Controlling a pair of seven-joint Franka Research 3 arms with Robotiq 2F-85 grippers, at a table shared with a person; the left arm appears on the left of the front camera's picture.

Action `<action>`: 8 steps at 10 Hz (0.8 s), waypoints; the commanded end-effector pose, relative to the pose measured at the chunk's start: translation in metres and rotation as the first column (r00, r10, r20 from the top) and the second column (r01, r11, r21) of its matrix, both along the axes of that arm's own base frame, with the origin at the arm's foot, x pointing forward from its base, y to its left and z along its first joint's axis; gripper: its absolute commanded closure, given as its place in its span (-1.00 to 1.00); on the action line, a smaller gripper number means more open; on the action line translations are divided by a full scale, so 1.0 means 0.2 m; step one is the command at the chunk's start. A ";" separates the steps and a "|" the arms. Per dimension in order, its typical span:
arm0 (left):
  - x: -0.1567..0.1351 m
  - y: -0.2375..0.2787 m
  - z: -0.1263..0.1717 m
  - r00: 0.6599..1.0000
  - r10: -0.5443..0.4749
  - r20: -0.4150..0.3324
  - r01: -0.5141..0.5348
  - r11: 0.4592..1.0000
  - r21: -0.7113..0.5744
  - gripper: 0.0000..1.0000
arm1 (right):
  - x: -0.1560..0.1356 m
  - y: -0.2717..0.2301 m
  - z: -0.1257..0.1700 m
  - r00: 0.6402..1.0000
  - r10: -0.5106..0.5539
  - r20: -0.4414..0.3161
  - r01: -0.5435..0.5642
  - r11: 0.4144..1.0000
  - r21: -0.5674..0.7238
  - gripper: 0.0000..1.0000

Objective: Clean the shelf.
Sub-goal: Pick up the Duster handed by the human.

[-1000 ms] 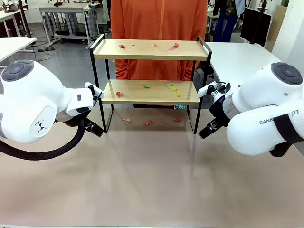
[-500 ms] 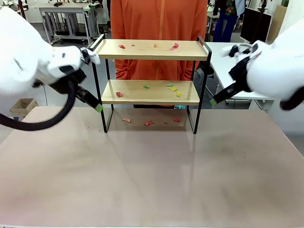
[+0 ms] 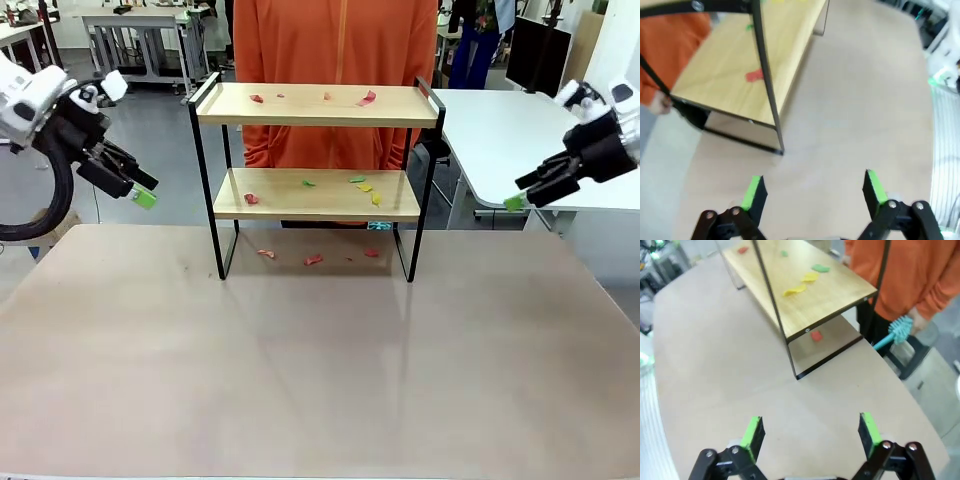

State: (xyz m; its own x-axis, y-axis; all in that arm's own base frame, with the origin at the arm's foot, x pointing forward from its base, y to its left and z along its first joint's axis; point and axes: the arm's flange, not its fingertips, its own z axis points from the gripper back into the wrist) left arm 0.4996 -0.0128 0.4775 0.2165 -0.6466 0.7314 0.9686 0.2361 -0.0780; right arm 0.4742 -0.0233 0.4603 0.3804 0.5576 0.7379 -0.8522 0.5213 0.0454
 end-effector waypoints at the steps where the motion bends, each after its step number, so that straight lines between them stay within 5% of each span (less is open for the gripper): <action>1: 0.11 0.05 -0.11 0.989 -0.133 0.064 0.140 0.983 -0.115 -1.00 | 0.17 -0.10 -0.18 0.992 0.122 0.015 -0.123 0.992 0.030 -1.00; 2: 0.13 0.07 -0.15 0.993 -0.096 0.067 0.104 0.987 -0.119 -1.00 | 0.18 -0.13 -0.21 0.994 0.112 0.016 -0.114 0.987 0.114 -1.00; 3: 0.13 0.06 -0.15 1.000 -0.009 0.026 0.011 0.997 -0.077 -1.00 | 0.15 -0.09 -0.20 0.999 0.011 -0.051 -0.008 0.998 0.068 -1.00; 4: 0.09 0.08 -0.14 0.994 -0.084 0.076 0.091 0.991 -0.101 -1.00 | 0.07 -0.10 -0.17 0.995 0.094 0.019 -0.095 0.993 0.069 -1.00; 8: 0.11 0.09 -0.17 0.995 -0.076 0.071 0.083 0.992 -0.096 -1.00 | 0.10 -0.10 -0.20 0.997 0.080 -0.002 -0.080 0.995 0.061 -1.00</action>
